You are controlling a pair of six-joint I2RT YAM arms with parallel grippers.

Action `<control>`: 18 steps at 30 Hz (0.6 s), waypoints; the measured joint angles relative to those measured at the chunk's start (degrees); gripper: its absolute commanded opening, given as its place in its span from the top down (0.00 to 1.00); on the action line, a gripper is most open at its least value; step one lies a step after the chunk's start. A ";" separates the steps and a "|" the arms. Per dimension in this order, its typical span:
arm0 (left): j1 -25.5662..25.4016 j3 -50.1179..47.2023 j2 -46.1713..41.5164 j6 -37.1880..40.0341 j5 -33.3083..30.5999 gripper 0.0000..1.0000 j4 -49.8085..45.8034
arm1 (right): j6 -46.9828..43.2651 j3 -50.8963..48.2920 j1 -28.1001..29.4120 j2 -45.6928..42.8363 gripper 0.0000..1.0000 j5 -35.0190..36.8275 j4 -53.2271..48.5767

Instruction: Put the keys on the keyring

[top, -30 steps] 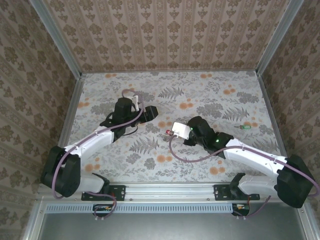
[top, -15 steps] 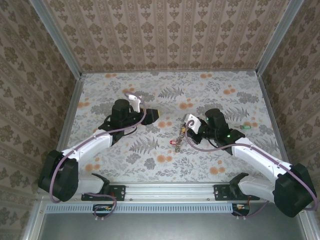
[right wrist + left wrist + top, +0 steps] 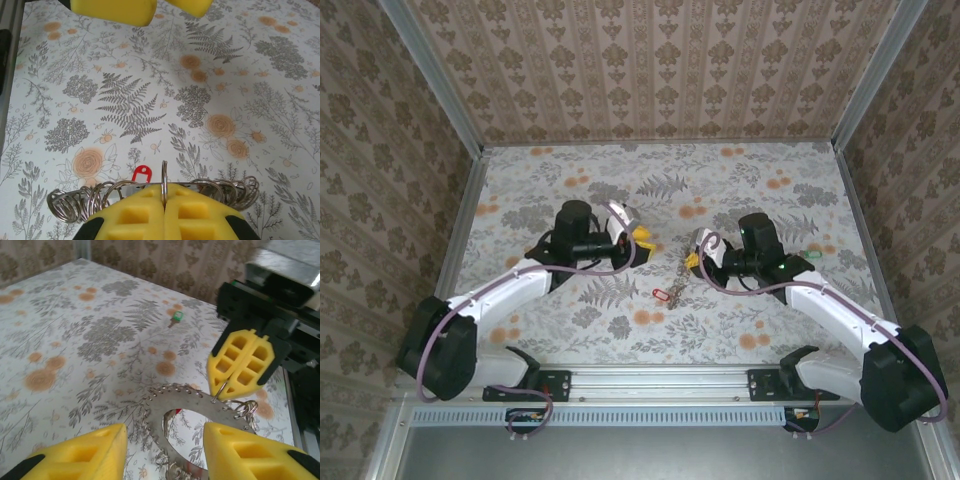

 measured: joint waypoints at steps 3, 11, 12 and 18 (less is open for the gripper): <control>-0.96 2.62 2.43 4.87 2.14 0.59 -1.49 | -2.25 0.00 0.00 0.04 1.00 -0.55 -0.98; -4.83 4.94 7.58 12.96 5.88 0.59 -3.23 | -6.88 0.00 0.00 0.31 1.00 -0.70 -1.46; -5.11 5.03 8.07 13.53 6.12 0.59 -3.30 | -7.15 0.00 0.00 0.37 1.00 -0.70 -1.46; -5.84 5.03 10.16 16.46 6.29 0.63 -3.52 | -8.44 0.31 0.00 1.51 1.00 -1.51 -1.31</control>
